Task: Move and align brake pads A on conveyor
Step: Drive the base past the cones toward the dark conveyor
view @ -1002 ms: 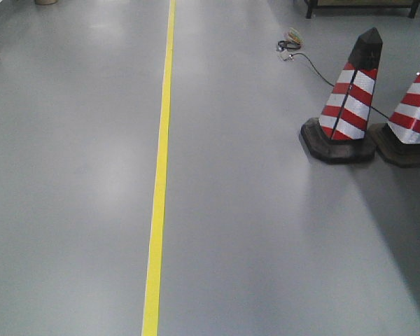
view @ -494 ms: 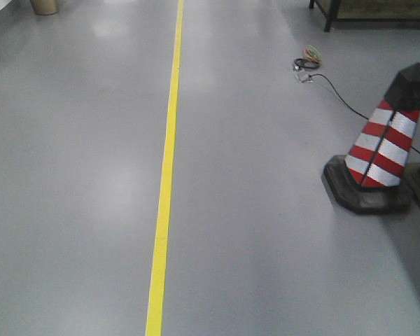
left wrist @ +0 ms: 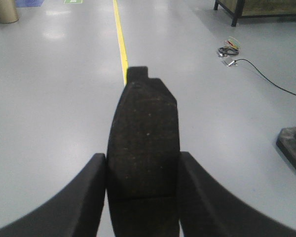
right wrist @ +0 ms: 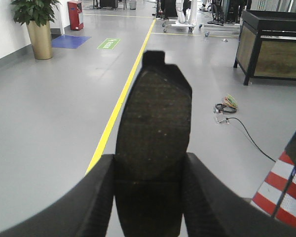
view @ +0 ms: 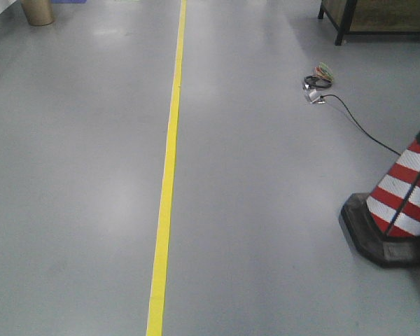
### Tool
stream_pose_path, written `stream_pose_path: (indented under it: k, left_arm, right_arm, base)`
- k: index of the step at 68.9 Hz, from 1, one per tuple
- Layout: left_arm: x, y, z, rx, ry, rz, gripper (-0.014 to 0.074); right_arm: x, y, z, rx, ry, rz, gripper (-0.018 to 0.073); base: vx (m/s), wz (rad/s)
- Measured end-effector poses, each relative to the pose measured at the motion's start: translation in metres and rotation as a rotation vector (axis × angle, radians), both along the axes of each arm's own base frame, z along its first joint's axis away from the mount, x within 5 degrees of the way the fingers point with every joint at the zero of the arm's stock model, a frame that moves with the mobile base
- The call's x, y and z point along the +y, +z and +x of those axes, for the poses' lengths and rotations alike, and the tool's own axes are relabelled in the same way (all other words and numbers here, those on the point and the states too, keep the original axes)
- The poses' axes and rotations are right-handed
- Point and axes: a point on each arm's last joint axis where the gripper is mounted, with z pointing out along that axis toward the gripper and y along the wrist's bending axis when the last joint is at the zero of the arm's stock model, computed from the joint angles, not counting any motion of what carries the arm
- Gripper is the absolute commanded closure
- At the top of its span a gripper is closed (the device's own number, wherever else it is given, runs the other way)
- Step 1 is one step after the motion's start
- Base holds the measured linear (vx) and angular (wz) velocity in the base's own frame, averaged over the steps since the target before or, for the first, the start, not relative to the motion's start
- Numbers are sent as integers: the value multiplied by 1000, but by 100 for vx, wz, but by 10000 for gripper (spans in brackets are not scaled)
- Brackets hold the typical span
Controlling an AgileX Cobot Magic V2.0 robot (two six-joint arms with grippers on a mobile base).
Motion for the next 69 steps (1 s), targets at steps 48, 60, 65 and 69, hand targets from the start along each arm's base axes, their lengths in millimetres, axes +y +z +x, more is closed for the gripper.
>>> stream_pose_path:
  k: [48, 60, 65, 69]
  left_arm:
    - [0, 0, 0, 0, 0, 0, 602]
    - [0, 0, 0, 0, 0, 0, 602]
    - [0, 0, 0, 0, 0, 0, 602]
    - [0, 0, 0, 0, 0, 0, 602]
  right_arm:
    - [0, 0, 0, 0, 0, 2, 561]
    - [0, 0, 0, 0, 0, 1, 561]
    - [0, 0, 0, 0, 0, 1, 561]
    - [0, 0, 0, 0, 0, 1, 561]
  base:
    - [48, -18]
    - [32, -86]
    - [27, -99]
    - [26, -100]
